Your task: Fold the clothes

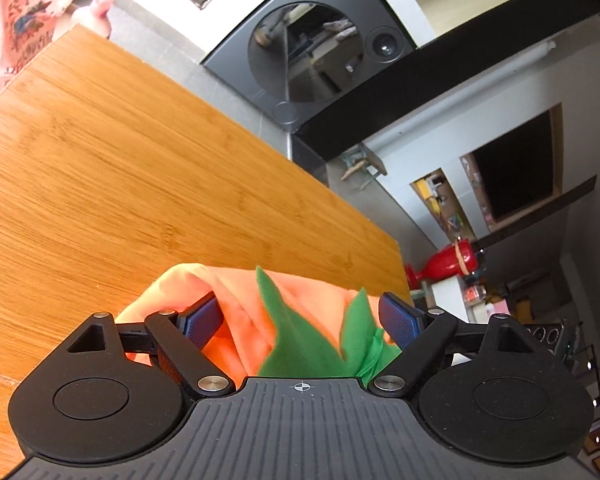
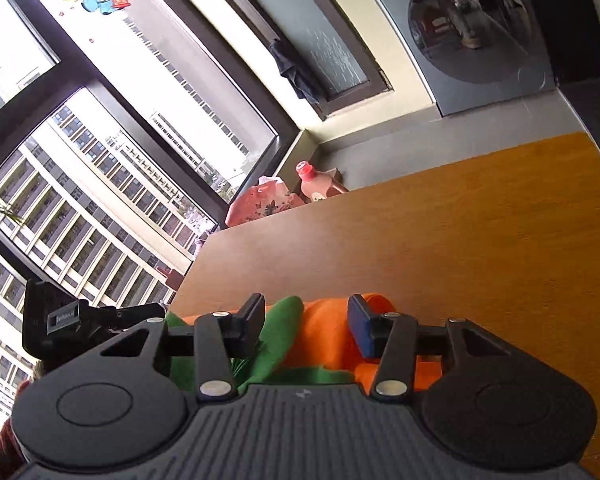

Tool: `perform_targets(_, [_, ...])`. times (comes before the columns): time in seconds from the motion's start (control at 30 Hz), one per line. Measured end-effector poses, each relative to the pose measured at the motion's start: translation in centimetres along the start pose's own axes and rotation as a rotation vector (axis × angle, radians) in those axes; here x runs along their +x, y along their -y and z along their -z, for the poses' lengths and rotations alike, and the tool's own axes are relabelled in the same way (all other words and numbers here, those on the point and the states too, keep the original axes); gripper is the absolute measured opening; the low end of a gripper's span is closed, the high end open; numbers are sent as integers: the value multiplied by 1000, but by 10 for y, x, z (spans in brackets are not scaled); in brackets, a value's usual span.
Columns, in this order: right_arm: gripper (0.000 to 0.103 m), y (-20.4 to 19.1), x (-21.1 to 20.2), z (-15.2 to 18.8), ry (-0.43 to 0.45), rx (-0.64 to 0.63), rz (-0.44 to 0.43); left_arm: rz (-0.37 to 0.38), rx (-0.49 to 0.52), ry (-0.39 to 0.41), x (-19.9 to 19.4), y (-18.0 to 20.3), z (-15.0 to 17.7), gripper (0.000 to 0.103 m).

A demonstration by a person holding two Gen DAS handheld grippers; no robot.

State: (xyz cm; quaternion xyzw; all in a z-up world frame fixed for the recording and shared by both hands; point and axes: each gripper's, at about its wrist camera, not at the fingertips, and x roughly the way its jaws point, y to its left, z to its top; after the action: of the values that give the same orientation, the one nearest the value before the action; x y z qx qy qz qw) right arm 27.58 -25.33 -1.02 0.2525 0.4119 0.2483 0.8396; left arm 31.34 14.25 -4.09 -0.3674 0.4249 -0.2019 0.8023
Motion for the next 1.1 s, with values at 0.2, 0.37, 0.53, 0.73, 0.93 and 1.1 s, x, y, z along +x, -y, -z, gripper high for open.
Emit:
perform_targets(0.2, [34, 27, 60, -11, -99, 113, 4, 14, -34, -21, 24, -16, -18, 81])
perform_targets(0.37, [9, -6, 75, -37, -37, -39, 2, -4, 57, 67, 26, 0, -39, 29])
perform_targets(0.53, [7, -60, 16, -48, 140, -267, -78, 88, 213, 227, -21, 46, -38, 21])
perform_targets(0.73, [5, -95, -55, -6, 182, -408, -144, 195, 333, 259, -79, 81, 19, 21])
perform_targets(0.93, [5, -96, -90, 77, 106, -445, -147, 139, 364, 198, -107, 75, 98, 28])
perform_targets(1.1, [5, -75, -77, 135, 33, -438, -22, -61, 333, 127, -105, 42, 144, 36])
